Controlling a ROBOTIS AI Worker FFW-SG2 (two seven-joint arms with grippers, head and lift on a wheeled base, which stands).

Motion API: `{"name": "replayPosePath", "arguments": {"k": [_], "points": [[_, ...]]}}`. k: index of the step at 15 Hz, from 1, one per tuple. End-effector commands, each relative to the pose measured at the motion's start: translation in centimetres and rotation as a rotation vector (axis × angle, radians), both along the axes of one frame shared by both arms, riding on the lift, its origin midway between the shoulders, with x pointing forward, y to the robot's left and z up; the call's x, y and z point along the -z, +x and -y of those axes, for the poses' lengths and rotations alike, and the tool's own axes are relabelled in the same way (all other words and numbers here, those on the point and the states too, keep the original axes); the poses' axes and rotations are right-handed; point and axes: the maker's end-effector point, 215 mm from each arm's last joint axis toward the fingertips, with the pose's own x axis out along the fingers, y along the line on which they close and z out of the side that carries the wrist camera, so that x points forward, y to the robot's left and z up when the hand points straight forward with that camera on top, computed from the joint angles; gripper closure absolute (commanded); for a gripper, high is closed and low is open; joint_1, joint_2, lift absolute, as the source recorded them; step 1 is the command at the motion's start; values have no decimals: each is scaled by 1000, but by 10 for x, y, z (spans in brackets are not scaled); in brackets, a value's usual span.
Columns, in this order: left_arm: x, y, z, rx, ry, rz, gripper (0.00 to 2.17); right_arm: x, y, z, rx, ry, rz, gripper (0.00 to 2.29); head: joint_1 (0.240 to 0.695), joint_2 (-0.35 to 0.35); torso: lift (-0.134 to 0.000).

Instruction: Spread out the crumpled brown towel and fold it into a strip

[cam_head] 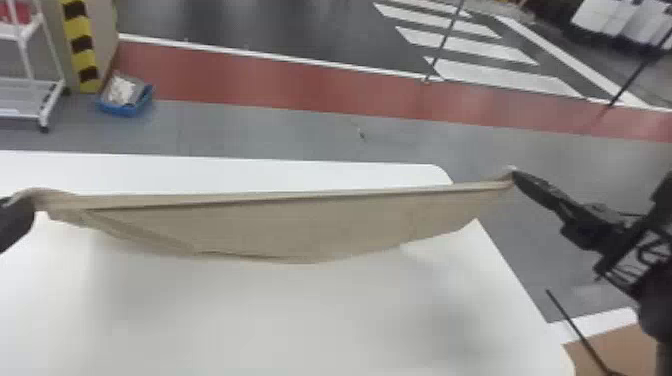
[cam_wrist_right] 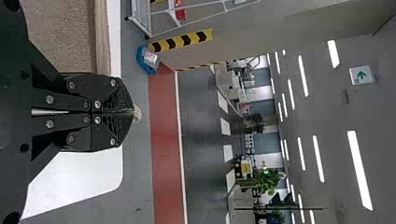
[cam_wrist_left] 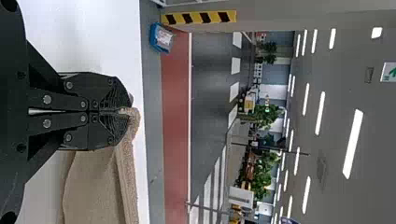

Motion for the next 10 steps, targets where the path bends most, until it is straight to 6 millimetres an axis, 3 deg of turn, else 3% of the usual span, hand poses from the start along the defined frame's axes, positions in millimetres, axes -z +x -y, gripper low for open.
{"name": "replayPosePath", "arguments": {"k": [1,2,4,6,7,10], "points": [[-8,17,-2,-9,12,23,1355,16,27,-26,-57,-30,-51,1504,688,-350,-124],[-8,32,-1,-11,8,29,1355,24,47,-37,-74,-46,-62,1501,683,-350,-124],[-14,74,3,-13,-1,48,1355,19,88,-52,-90,-65,-29,1501,673,-323,-124],[-22,125,12,-17,-13,67,1355,2,133,-65,-100,-76,29,1501,647,-285,-124],[-27,147,16,-21,-25,80,1355,-7,151,-68,-98,-101,56,1504,609,-258,-124],[-59,219,26,-40,-46,173,1355,-54,197,-57,-48,-122,168,1504,541,-234,-124]]}}
